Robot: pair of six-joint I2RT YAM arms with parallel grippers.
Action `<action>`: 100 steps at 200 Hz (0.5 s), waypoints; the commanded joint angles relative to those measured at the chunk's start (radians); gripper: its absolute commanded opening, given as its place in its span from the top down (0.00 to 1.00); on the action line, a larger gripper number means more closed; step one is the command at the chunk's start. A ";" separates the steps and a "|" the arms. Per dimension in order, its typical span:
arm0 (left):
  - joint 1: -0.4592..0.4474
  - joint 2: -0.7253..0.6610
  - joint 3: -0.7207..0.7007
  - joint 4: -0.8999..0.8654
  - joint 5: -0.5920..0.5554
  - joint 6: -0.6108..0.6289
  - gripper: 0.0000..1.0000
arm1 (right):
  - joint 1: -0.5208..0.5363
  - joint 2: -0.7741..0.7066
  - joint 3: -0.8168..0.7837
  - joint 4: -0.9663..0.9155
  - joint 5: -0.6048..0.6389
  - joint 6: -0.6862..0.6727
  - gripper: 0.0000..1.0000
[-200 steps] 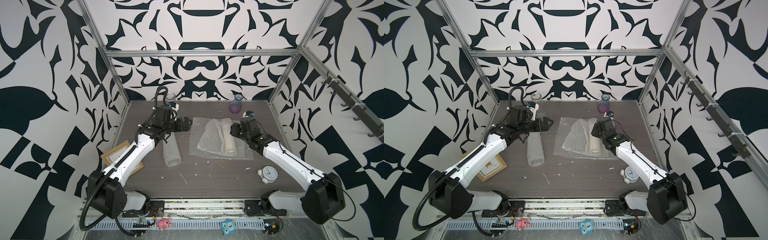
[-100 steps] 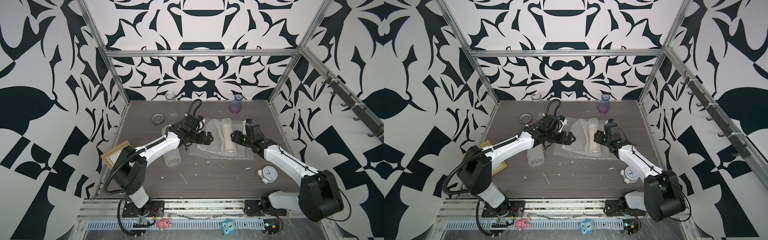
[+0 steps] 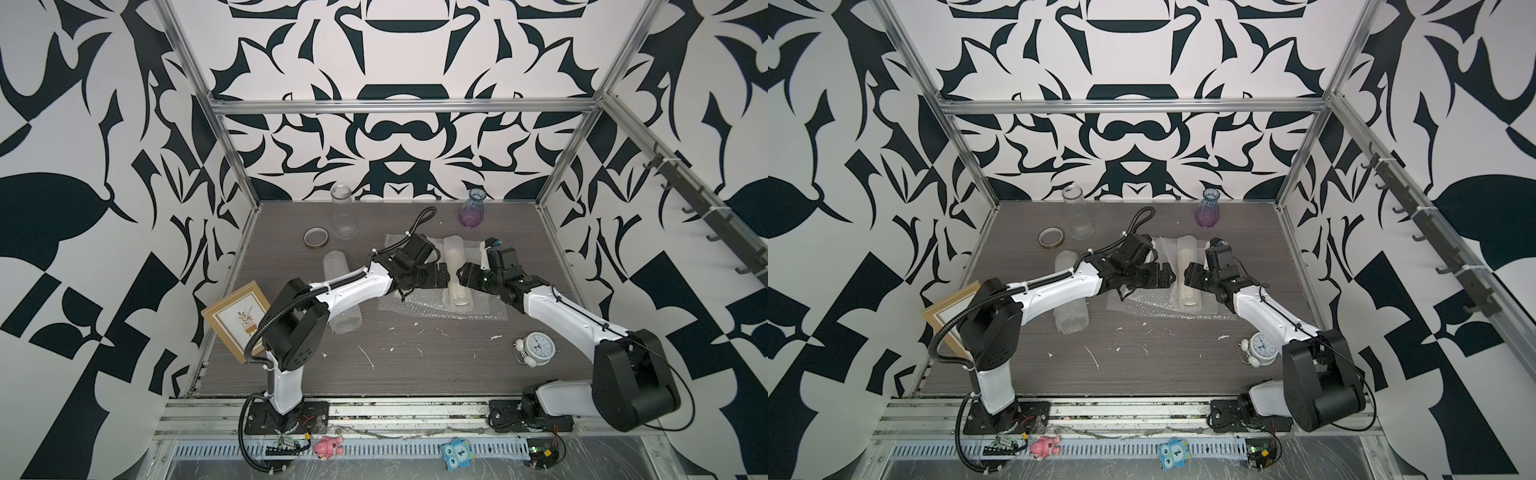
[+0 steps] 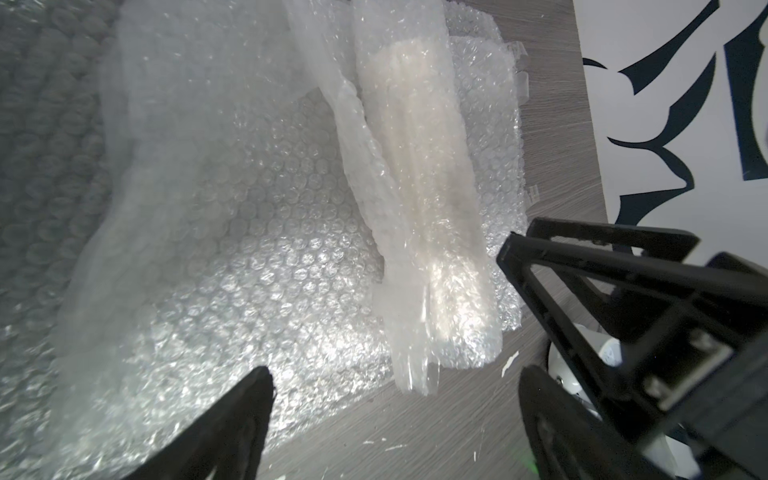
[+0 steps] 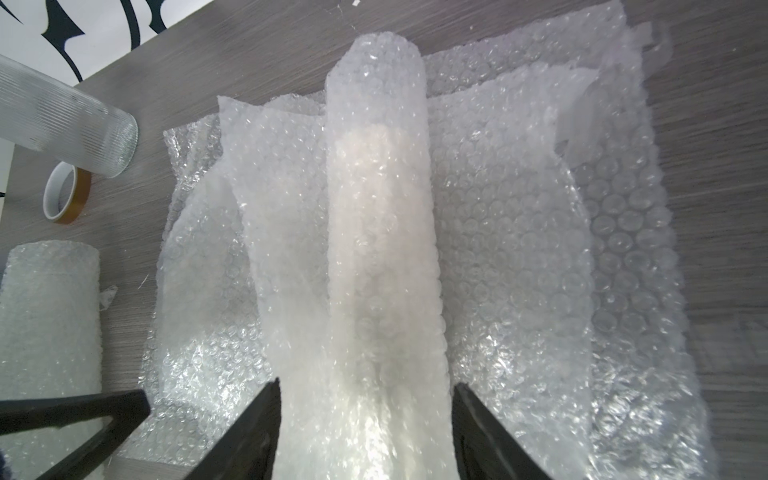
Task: Unwrap the vase from the bubble wrap
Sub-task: Unwrap the bubble wrap.
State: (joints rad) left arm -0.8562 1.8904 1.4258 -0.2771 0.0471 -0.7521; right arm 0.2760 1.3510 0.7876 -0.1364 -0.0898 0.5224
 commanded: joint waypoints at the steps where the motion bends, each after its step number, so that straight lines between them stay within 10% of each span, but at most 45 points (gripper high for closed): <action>1: -0.001 0.040 0.043 0.011 -0.053 -0.078 0.09 | -0.010 0.003 0.019 0.017 0.008 -0.020 0.34; 100: 0.030 0.228 0.160 0.086 -0.003 -0.122 0.37 | -0.033 0.133 0.090 0.018 -0.028 -0.050 0.34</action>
State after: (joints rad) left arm -0.8436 2.0796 1.5688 -0.2245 0.0204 -0.8425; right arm 0.2451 1.4635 0.8272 -0.1364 -0.0971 0.4904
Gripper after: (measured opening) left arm 0.672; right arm 0.663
